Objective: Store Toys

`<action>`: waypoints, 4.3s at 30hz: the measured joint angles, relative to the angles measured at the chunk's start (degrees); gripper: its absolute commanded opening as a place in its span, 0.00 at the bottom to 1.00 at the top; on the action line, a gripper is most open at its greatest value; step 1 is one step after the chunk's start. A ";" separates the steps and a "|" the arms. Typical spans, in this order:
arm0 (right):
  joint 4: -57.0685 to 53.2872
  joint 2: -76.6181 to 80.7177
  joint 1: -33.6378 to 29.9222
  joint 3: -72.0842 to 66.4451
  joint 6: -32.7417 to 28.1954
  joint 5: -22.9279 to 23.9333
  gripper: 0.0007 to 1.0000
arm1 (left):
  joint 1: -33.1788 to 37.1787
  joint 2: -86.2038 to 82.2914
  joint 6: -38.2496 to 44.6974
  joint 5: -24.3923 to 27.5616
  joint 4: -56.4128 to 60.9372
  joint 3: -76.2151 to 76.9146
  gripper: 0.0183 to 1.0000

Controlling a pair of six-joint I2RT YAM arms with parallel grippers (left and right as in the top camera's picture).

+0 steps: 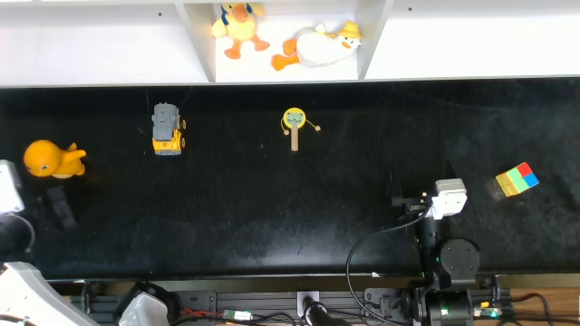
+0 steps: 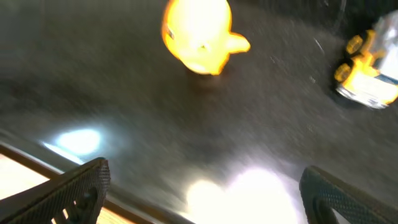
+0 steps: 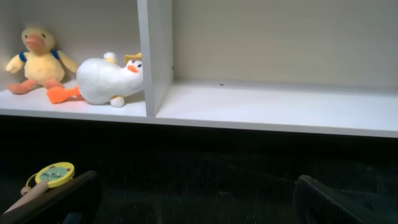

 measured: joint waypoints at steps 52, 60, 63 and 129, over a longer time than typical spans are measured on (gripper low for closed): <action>0.00 0.00 0.00 0.00 -0.04 0.00 1.00 | -2.62 25.07 16.09 5.84 21.79 0.15 1.00; 0.00 0.00 0.00 0.00 -0.02 -0.02 1.00 | -2.62 27.17 16.09 5.86 23.32 0.15 1.00; 0.02 0.00 0.00 0.00 0.00 -0.02 1.00 | -2.80 27.28 16.11 5.84 23.67 0.15 1.00; 0.00 0.00 0.00 0.00 -0.02 0.00 1.00 | -18.40 20.24 -9.92 4.42 28.41 13.05 0.02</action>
